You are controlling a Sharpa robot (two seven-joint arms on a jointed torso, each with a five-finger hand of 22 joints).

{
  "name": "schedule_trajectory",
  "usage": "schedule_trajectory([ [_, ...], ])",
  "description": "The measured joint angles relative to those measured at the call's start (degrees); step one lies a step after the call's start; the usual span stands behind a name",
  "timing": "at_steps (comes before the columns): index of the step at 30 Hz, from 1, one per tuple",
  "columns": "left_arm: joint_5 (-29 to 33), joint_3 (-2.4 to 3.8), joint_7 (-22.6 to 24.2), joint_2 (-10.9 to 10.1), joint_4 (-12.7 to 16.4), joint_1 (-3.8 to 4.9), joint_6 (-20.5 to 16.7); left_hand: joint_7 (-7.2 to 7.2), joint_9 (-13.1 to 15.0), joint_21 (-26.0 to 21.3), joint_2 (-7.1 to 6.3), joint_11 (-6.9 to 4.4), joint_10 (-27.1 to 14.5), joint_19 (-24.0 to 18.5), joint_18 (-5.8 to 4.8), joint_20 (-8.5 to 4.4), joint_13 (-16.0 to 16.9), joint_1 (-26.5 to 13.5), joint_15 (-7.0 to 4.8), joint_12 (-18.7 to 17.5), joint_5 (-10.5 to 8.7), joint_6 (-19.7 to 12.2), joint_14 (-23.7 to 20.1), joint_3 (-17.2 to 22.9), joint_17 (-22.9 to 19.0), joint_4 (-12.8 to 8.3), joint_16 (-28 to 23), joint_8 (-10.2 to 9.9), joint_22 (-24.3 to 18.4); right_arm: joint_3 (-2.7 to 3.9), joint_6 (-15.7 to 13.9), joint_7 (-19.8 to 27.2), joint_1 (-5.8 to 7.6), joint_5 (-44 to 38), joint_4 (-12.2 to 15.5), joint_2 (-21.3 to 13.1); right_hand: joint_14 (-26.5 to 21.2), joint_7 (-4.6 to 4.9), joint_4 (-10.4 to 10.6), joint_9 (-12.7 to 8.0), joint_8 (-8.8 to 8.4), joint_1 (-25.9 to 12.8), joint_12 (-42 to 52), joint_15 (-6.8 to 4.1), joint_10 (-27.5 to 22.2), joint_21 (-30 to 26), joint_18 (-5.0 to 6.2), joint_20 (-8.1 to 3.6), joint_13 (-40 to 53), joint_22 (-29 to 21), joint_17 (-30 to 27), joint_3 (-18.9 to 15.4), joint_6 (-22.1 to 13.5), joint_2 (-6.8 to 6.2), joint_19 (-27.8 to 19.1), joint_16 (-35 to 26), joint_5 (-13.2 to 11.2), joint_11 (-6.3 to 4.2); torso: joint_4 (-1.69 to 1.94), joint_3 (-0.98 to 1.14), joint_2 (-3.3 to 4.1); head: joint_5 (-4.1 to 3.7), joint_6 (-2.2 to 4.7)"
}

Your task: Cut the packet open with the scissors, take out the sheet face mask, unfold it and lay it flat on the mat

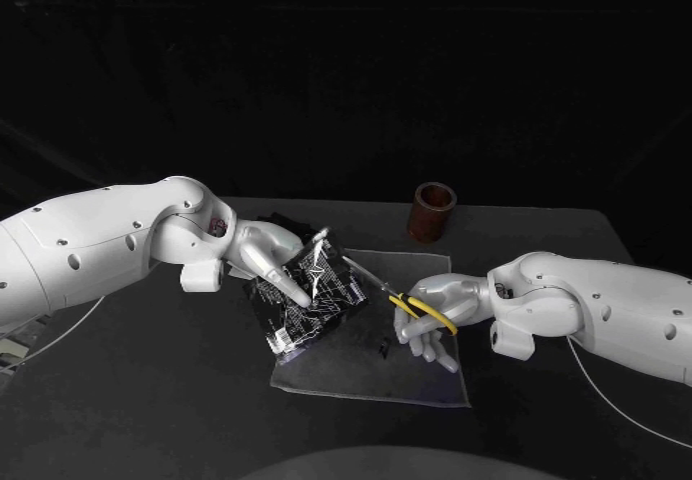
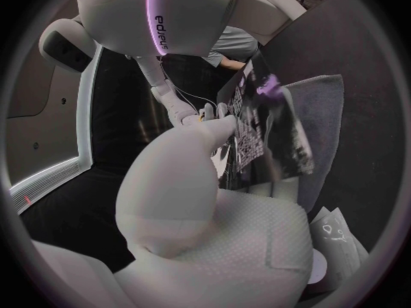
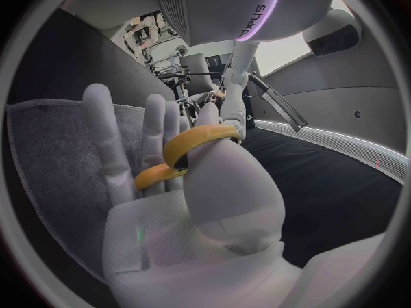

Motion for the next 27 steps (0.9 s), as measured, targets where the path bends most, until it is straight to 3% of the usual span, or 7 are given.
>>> schedule_trajectory([
  [5,-0.44,-0.08,-0.25,0.00,0.05,-0.10,0.59,0.01,0.00,0.00,-0.08,0.00,0.00,0.00,0.00,0.00,-0.11,-0.08,0.01,0.00,0.00,0.00,0.00,0.00,0.08,0.00,0.00,-0.03,0.02,0.10,-2.63,1.03,0.15,-0.25,0.47,-0.19,3.13,-2.73,-0.86,5.81,4.05,0.30,6.69,-1.57,1.40,16.28,-0.01,-1.00,6.05,22.84,6.06,-2.02,2.73,0.47,3.62,5.30,0.00,-1.30,0.00,0.00,0.00,-0.01,-0.13],
  [9,-0.61,-0.08,-0.35,0.00,0.07,-0.09,0.83,0.01,0.00,0.00,-0.18,0.00,0.00,-0.01,0.00,0.01,-0.11,-0.18,0.01,0.00,0.00,-0.01,0.01,0.00,0.08,0.00,0.00,-0.14,0.02,0.08,-5.65,1.67,0.13,-0.41,1.05,-0.33,3.84,-4.50,-1.31,13.26,8.71,-0.71,22.17,-2.23,1.48,27.85,-0.01,-1.33,24.97,40.03,12.34,-3.48,3.42,1.47,5.14,9.92,0.00,-1.38,0.03,-0.03,-0.01,-0.10,-0.16],
  [13,-0.75,-0.08,-0.41,0.00,0.08,-0.09,0.95,0.02,0.00,0.00,-0.17,0.00,0.00,-0.01,-0.01,0.01,-0.11,-0.18,0.09,0.00,0.00,-0.01,0.09,0.00,0.08,0.00,0.00,-0.01,0.02,0.08,-8.24,2.07,0.12,-0.45,1.40,-0.55,3.80,-5.45,-1.62,17.09,10.03,-1.22,23.28,-2.29,1.48,30.36,0.00,-1.54,28.26,43.15,15.23,-4.27,3.24,1.99,5.28,11.33,0.00,-1.38,0.03,-0.06,-0.01,-0.13,-0.19],
  [16,-0.79,-0.08,-0.44,-0.01,0.09,-0.09,0.98,0.03,0.00,0.00,-0.17,0.00,0.00,-0.01,-0.02,0.01,-0.11,-0.17,-0.03,0.00,0.00,-0.02,-0.04,0.00,0.08,0.00,0.00,0.08,0.02,0.07,-9.29,2.29,0.12,-0.46,1.66,-0.90,2.49,-3.04,-0.72,16.18,4.20,-1.98,12.40,-3.04,0.97,24.20,-0.01,-1.90,15.85,31.64,15.25,-4.47,-0.61,2.74,5.01,8.26,0.00,-1.76,0.05,-0.08,-0.02,-0.16,-0.13],
  [19,-0.81,-0.08,-0.47,-0.07,0.09,-0.09,0.99,0.04,0.00,0.21,-0.17,0.00,0.00,-0.01,-0.04,0.01,-0.10,-0.17,-0.10,0.00,0.00,-0.03,-0.11,0.00,0.14,0.00,0.00,0.09,0.07,0.07,-9.75,2.45,0.10,-0.45,2.18,-1.46,-2.15,0.91,-0.26,13.47,-4.25,-1.64,2.13,0.31,-3.28,13.02,-0.01,0.33,10.49,13.77,13.19,-4.34,-3.89,4.86,-1.45,2.31,0.00,0.47,0.07,-0.08,-0.01,-0.18,-0.01],
  [22,-0.83,-0.08,-0.48,-0.16,0.09,-0.09,0.99,0.04,0.00,0.22,-0.14,0.00,0.00,-0.02,-0.06,0.02,-0.11,-0.14,-0.10,0.00,0.00,-0.03,-0.11,0.00,0.15,0.00,0.00,0.09,0.09,0.03,-9.97,2.68,0.02,-0.42,3.36,-2.46,-6.11,4.23,-0.50,10.35,-12.47,-0.82,-6.87,3.11,-9.43,6.62,-0.01,2.46,5.55,7.48,10.35,-4.39,-8.37,5.65,-5.48,-3.51,0.00,3.79,0.07,-0.08,-0.01,-0.18,0.07],
  [27,-0.85,-0.07,-0.49,-0.27,-0.10,-0.09,0.94,0.04,0.00,0.22,-0.13,0.00,0.00,-0.02,-0.09,0.02,-0.10,-0.13,-0.09,0.00,0.00,-0.04,-0.12,0.00,0.15,0.00,0.00,0.08,0.09,-0.12,-10.18,2.84,-0.42,-0.39,6.52,-4.77,-7.79,5.41,-1.91,7.64,-19.21,-1.52,-13.18,4.59,-11.62,2.25,-0.01,3.36,0.74,4.21,6.67,-4.37,-10.60,3.84,-6.59,-9.16,0.00,5.22,-0.02,-0.07,-0.01,-0.14,0.14],
])
